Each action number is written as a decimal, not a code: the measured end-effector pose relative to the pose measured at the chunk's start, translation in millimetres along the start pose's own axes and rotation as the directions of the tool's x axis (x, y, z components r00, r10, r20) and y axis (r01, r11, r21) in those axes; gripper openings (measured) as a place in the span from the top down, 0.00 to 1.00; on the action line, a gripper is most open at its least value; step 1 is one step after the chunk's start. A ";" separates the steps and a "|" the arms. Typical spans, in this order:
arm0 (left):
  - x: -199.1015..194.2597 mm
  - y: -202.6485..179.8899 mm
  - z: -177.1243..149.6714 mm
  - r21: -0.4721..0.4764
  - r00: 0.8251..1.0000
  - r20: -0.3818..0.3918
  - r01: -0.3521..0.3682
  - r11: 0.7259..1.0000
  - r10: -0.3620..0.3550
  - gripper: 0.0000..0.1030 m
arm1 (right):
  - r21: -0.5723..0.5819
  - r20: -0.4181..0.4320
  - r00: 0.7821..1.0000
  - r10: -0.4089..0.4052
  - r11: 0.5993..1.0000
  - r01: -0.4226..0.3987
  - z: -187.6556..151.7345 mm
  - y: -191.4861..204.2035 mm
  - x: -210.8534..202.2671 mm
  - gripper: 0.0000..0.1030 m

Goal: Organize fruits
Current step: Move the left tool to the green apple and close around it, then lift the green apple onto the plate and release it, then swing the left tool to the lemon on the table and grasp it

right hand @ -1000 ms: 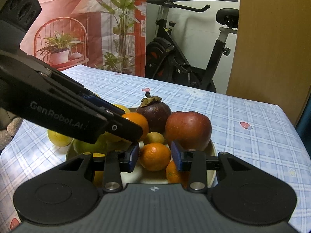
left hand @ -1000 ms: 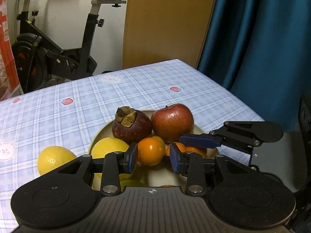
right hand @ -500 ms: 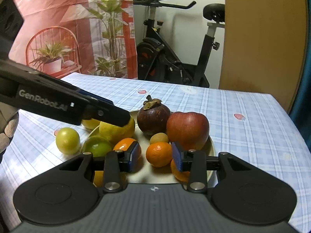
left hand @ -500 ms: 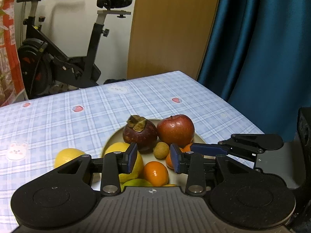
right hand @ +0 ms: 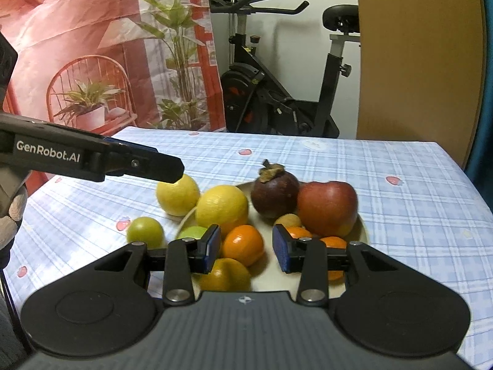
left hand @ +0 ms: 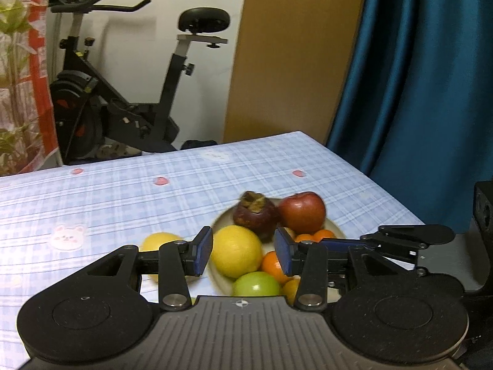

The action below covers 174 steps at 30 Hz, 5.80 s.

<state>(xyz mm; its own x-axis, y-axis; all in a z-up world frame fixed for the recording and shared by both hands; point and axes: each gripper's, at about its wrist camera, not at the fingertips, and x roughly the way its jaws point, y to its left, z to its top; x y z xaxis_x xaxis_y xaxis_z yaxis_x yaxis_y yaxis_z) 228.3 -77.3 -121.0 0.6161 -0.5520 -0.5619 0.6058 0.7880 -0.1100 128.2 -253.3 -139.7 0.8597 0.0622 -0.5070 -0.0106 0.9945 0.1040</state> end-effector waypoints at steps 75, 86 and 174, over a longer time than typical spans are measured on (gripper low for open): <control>2.9 54.5 -69.7 -0.213 0.985 -0.039 0.159 0.964 -0.171 0.57 | -0.126 -0.036 0.992 0.125 0.984 -0.128 -17.5 85.4 51.7 0.54; 9.3 -0.9 -46.6 -0.139 0.973 -0.001 0.228 0.964 -0.231 0.58 | -0.081 0.054 0.998 0.037 0.996 -0.033 -16.7 48.9 -2.8 0.54; -45.1 104.3 27.8 -0.244 0.976 0.150 -0.117 0.963 0.157 0.49 | -0.183 0.076 0.992 0.100 0.979 -0.085 62.4 47.8 36.8 0.45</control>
<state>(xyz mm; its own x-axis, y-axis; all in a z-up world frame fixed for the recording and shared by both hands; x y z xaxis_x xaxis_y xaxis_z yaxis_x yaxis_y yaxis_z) 277.7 22.2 -84.3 0.7719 -0.4561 -0.4428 0.3883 0.8898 -0.2396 191.2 -208.8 -100.0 0.8908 0.1552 -0.4271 -0.1769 0.9842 -0.0113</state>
